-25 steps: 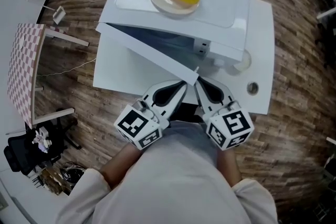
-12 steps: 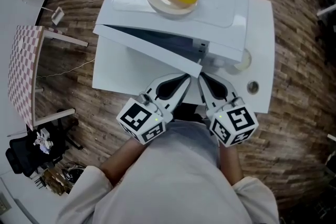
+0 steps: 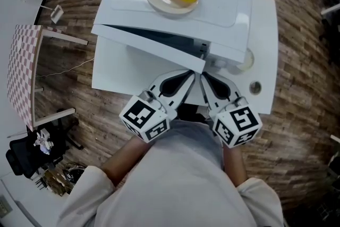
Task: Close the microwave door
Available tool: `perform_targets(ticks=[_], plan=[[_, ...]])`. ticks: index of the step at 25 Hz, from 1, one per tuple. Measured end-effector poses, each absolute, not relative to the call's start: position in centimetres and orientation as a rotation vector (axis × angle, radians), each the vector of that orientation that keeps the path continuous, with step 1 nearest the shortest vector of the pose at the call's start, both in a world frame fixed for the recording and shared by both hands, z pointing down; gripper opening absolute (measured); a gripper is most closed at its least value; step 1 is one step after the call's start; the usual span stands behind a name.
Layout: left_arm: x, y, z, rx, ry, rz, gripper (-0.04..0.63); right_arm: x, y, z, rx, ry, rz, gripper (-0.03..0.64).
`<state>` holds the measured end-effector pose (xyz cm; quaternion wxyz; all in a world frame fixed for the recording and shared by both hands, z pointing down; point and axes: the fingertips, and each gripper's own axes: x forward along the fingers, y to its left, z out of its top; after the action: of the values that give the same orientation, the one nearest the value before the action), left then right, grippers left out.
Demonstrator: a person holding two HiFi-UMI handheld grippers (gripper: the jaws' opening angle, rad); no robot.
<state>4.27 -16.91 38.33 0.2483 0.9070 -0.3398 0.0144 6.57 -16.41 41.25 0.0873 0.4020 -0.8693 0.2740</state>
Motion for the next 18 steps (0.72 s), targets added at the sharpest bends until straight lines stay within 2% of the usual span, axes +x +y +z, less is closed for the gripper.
perform_targets(ticks=[18], plan=[[5.1, -18.2, 39.1, 2.440, -0.900, 0.012, 0.020, 6.4, -16.4, 41.4, 1.156, -2.584, 0.819, 0.023]])
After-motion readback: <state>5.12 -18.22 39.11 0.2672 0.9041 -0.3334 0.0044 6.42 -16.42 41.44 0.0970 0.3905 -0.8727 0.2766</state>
